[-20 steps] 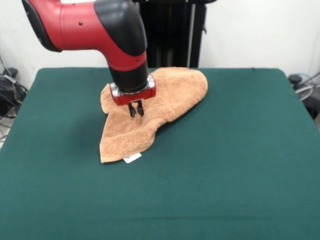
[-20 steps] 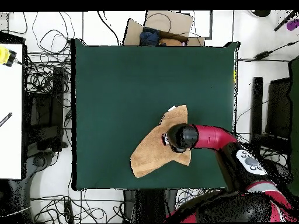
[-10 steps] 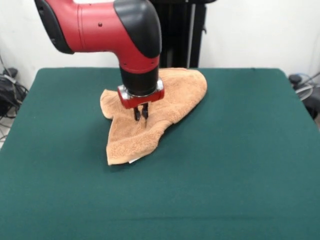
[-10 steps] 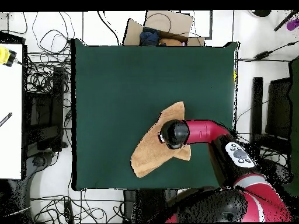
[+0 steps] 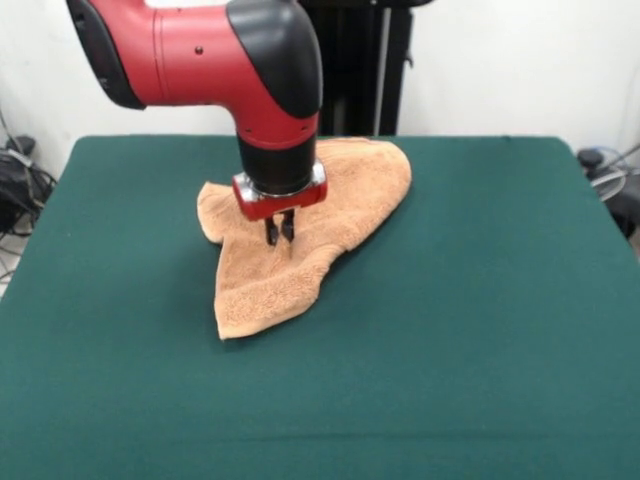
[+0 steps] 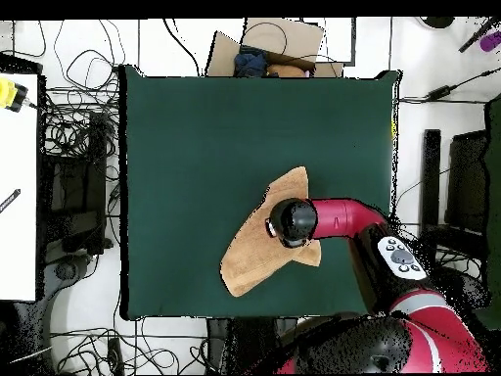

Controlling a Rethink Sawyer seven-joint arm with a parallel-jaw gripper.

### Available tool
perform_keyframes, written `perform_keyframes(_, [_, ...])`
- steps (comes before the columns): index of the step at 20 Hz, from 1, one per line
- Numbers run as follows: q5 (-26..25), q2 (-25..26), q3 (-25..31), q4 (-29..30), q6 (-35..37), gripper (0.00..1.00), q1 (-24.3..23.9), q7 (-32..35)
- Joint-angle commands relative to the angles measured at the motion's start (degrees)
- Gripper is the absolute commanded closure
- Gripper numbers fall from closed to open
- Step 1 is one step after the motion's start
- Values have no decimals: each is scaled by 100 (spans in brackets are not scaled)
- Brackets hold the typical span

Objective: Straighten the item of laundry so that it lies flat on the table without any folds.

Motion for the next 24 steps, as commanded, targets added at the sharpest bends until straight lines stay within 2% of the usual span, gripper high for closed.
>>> perform_keyframes(1, [20, -75, 271, -557, 292, 100, 35, -191])
perform_keyframes(8, [132, -180, 396, -834, 1032, 100, 2, -577])
perform_keyframes(17, [-22, -144, 648, -1041, 1227, 100, -78, -985])
perform_keyframes(24, [-54, -115, 694, -1062, 1266, 100, -137, -1008])
